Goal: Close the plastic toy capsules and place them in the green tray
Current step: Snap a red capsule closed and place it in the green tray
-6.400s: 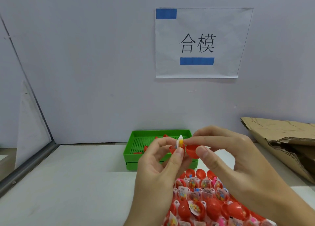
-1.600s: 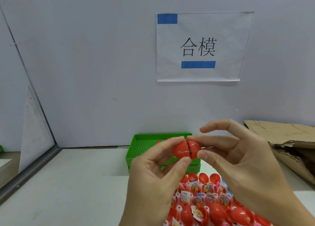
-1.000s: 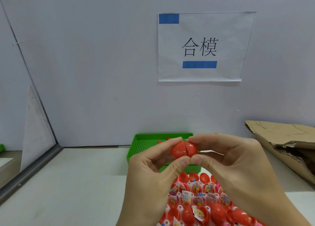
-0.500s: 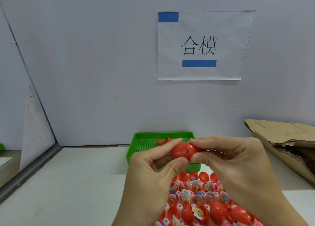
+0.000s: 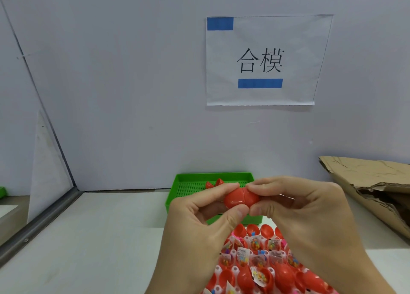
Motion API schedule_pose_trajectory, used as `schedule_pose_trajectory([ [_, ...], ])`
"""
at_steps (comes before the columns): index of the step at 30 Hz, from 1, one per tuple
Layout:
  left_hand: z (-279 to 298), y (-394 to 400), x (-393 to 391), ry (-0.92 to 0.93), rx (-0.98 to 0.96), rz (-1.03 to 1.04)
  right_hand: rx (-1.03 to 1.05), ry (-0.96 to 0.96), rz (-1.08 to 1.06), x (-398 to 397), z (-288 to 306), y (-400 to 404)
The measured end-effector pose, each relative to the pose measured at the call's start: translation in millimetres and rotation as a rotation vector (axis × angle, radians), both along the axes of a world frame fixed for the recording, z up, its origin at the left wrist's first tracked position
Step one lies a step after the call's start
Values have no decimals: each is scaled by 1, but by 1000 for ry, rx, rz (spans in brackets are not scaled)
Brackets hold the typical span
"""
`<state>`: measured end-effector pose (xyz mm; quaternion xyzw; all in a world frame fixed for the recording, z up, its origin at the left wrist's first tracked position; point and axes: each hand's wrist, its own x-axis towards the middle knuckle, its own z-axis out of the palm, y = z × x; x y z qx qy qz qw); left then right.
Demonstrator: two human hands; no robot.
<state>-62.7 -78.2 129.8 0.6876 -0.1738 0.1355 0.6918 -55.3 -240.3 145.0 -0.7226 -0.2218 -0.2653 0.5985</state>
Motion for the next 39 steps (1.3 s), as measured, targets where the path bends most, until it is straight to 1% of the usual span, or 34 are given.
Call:
schedule_pose_trajectory([
  [7, 1, 1, 1, 7, -15, -27, 0, 1, 63, -1, 3, -3],
  [13, 3, -1, 0, -8, -34, -30, 2, -12, 43, 1, -1, -2],
  [19, 4, 0, -1, 6, -22, -30, -72, -34, 36, 2, -1, -5],
  [27, 6, -1, -2, -41, 49, 92, -106, -80, 8, 3, -6, -1],
  [32, 7, 0, -3, -55, 105, 149, -43, -59, 46, 4, -10, 1],
  [39, 9, 4, -5, -40, 129, 151, -1, -51, 127, 1, -8, 5],
])
